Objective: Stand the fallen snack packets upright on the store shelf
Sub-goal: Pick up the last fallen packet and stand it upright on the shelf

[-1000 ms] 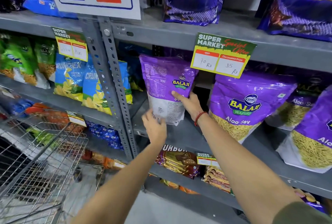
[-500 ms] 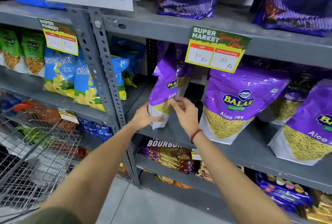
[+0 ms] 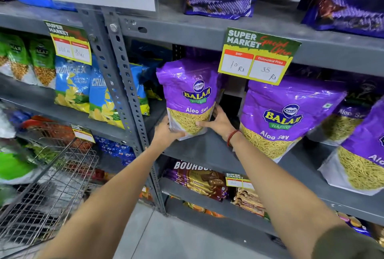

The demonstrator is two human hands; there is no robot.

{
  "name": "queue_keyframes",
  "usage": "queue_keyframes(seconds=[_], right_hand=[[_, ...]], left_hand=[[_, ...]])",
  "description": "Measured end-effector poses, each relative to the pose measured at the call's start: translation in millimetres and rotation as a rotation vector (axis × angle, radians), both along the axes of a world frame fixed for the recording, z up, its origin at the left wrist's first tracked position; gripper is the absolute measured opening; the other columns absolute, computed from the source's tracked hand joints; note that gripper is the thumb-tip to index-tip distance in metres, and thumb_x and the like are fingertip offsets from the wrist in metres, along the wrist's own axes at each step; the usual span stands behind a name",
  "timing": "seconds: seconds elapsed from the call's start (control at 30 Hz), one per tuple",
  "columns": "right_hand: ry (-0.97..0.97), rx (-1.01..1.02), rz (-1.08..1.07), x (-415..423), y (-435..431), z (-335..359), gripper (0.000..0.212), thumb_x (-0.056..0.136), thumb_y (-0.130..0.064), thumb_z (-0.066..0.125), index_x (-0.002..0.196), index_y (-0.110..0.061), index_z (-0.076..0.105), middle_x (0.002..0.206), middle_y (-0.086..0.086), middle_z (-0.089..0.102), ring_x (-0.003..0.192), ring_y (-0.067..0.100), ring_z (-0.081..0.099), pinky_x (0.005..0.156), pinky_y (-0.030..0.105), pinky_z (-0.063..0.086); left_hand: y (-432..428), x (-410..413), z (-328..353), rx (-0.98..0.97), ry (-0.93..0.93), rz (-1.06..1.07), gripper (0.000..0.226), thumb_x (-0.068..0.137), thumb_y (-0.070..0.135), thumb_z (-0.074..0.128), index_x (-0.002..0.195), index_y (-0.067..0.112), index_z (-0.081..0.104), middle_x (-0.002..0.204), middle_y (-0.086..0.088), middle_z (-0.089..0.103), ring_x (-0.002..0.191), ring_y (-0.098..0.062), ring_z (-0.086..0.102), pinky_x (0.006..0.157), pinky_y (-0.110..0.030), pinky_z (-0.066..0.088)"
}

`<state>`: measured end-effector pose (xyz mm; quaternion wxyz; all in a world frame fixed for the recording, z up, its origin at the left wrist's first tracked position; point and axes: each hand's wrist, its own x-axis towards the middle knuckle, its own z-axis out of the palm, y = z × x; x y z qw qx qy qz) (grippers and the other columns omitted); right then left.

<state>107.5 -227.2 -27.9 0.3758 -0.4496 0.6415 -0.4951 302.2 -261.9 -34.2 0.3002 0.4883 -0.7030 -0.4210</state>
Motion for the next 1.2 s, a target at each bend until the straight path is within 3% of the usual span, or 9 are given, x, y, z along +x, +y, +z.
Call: queue_keyframes(seconds=[0.17,0.33,0.43,0.53,0.6,0.67,0.77,0.87,1.2], right_hand=[[-0.047,-0.039,-0.009,3.0,3.9,3.9,0.076,0.060,0.000,0.085,0.125,-0.010,0.045,0.113,0.003,0.060,0.102,0.013,0.057,0.078,0.013,0.049],[0.019,-0.096,-0.122,15.6,19.9,-7.4,0.045,0.061,-0.017,0.087,0.099,-0.016,0.063,0.098,-0.001,0.067,0.082,-0.002,0.059,0.066,0.007,0.049],[0.048,-0.137,-0.228,21.2,25.2,-13.3,0.047,0.062,-0.030,0.087,0.100,-0.012,0.066,0.095,-0.003,0.069,0.084,0.002,0.063,0.062,0.003,0.045],[-0.007,-0.095,-0.228,24.5,27.1,-18.6,0.057,0.065,-0.032,0.085,0.111,-0.015,0.057,0.100,-0.004,0.067,0.090,0.007,0.063,0.073,0.008,0.050],[-0.014,-0.051,-0.198,23.2,26.0,-24.0,0.063,0.066,-0.034,0.084,0.117,-0.014,0.054,0.107,-0.001,0.067,0.100,0.014,0.064,0.089,0.026,0.053],[0.014,-0.042,-0.172,21.5,25.5,-25.7,0.063,0.065,-0.036,0.084,0.118,-0.014,0.057,0.111,0.003,0.070,0.104,0.017,0.065,0.094,0.035,0.052],[0.024,-0.042,-0.155,24.1,28.0,-23.6,0.056,0.066,-0.034,0.083,0.114,-0.013,0.062,0.109,0.003,0.071,0.099,0.013,0.065,0.090,0.031,0.054],[0.026,-0.061,-0.168,32.7,34.3,-22.2,0.051,0.070,-0.031,0.081,0.112,-0.012,0.062,0.110,0.006,0.071,0.096,0.010,0.065,0.082,0.020,0.054],[0.072,-0.080,-0.216,50.1,49.2,-25.0,0.056,0.069,-0.039,0.080,0.114,-0.010,0.062,0.110,0.007,0.072,0.101,0.015,0.067,0.089,0.034,0.056]], left_hand=[[-7.8,0.7,-1.5,0.039,0.048,0.009,0.068,0.069,0.019,0.082,0.126,0.011,0.046,0.123,-0.007,0.061,0.114,-0.023,0.057,0.091,-0.032,0.046],[-14.3,1.2,1.3,0.049,0.042,-0.036,0.073,0.073,0.010,0.077,0.136,0.006,0.039,0.138,-0.014,0.051,0.125,-0.026,0.049,0.093,-0.023,0.038],[-18.6,2.5,-0.5,0.093,0.073,-0.042,0.079,0.075,0.008,0.075,0.140,0.003,0.033,0.143,-0.017,0.044,0.130,-0.027,0.045,0.099,-0.028,0.036],[-16.0,2.3,-1.7,0.071,0.066,-0.058,0.063,0.078,0.005,0.072,0.134,0.002,0.043,0.137,-0.017,0.050,0.118,-0.020,0.050,0.096,-0.025,0.037],[-13.3,2.2,-2.0,0.059,0.074,-0.049,0.059,0.078,0.007,0.071,0.131,0.002,0.047,0.134,-0.017,0.053,0.119,-0.024,0.052,0.095,-0.024,0.037],[-11.5,2.7,-3.6,0.054,0.081,-0.054,0.057,0.078,0.006,0.072,0.130,0.001,0.048,0.129,-0.014,0.056,0.113,-0.017,0.052,0.095,-0.021,0.037],[-12.0,3.2,-6.8,0.052,0.074,-0.078,0.059,0.075,0.004,0.074,0.129,0.000,0.049,0.127,-0.014,0.059,0.109,-0.015,0.054,0.097,-0.019,0.041],[-13.7,4.7,-7.5,0.054,0.068,-0.117,0.061,0.071,0.003,0.077,0.125,-0.001,0.050,0.122,-0.013,0.061,0.108,-0.018,0.057,0.077,0.000,0.042],[-2.5,13.8,-11.8,-0.031,0.045,-0.107,0.062,0.068,0.010,0.081,0.122,0.000,0.053,0.117,-0.010,0.064,0.102,-0.013,0.056,0.068,0.007,0.037]])
